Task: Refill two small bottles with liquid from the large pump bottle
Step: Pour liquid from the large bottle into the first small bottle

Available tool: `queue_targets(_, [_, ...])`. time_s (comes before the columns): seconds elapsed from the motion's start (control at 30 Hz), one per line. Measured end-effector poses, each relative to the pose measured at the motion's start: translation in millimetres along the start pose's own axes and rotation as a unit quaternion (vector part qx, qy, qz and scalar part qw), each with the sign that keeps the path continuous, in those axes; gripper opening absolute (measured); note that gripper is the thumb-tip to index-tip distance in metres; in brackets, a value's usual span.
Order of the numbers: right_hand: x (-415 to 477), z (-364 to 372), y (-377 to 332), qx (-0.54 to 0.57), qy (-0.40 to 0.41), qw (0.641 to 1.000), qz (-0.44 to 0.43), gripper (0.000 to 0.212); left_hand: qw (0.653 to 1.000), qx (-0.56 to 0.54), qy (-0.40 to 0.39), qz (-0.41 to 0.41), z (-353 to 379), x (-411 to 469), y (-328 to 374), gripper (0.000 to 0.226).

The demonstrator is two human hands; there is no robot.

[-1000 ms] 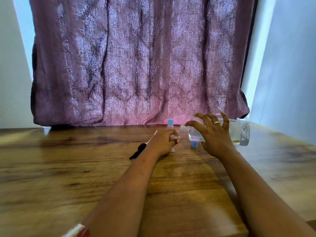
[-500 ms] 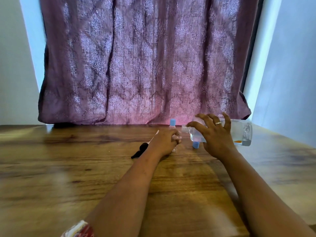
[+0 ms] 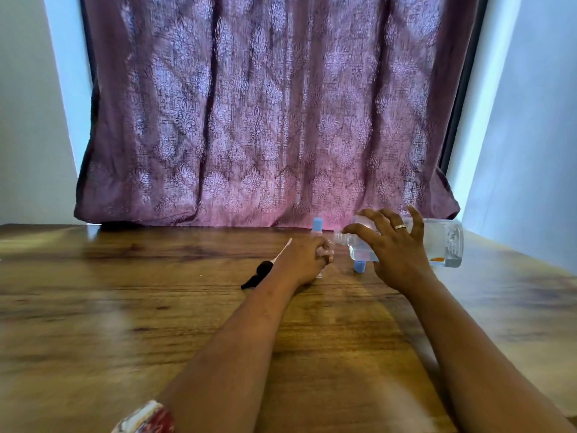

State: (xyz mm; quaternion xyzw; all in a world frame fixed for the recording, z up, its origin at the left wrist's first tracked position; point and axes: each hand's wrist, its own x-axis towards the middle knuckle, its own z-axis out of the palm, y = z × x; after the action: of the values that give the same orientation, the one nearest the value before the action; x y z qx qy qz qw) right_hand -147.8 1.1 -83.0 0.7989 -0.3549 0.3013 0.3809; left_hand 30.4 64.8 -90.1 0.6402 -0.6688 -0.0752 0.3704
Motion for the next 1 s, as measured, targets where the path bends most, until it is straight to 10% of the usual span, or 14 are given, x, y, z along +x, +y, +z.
queue_targets(1.0, [5.7,1.2,0.3,0.008,-0.03,1.0,-0.004,0.091,1.0,-0.018,-0.01,-0.014,0.4,0.2,-1.5,0.027])
